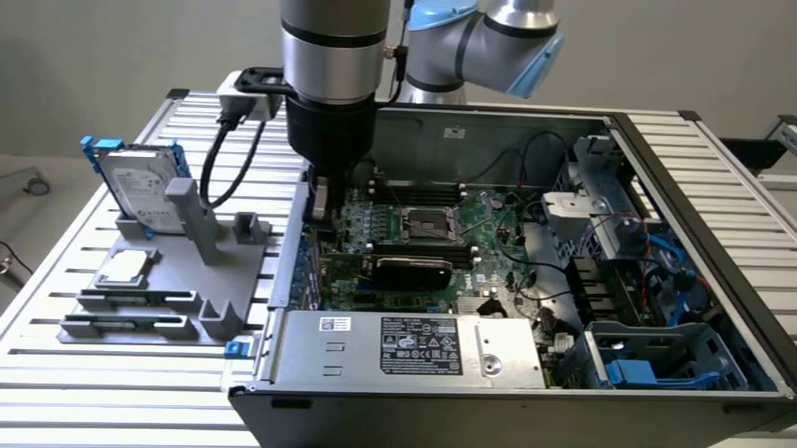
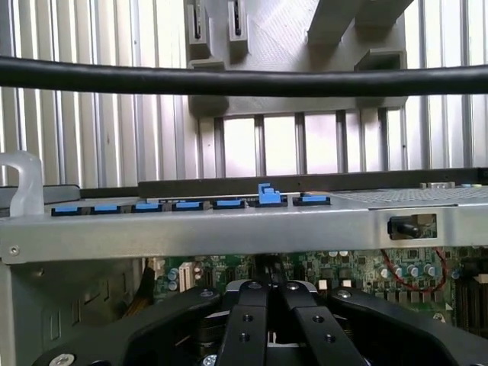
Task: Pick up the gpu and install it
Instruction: 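Press down on the gpu until it lock into place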
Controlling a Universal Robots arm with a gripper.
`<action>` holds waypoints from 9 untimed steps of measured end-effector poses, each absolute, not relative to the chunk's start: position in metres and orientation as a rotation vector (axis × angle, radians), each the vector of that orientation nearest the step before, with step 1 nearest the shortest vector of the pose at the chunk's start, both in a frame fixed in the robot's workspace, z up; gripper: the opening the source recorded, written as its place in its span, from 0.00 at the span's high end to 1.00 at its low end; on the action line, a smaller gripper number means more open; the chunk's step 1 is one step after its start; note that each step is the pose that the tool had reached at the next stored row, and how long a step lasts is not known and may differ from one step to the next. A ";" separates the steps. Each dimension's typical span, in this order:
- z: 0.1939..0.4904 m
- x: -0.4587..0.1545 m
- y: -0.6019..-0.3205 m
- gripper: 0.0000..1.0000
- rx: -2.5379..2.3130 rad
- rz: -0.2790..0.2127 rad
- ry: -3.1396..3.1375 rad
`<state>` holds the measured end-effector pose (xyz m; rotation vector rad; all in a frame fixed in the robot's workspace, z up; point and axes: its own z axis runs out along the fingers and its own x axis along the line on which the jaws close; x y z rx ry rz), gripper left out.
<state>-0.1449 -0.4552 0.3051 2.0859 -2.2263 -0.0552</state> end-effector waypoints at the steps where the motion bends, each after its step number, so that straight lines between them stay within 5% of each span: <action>1: 0.305 -0.145 -0.455 0.89 2.079 -0.056 -2.233; 9: 0.305 -0.146 -0.455 0.89 2.023 -0.061 -2.285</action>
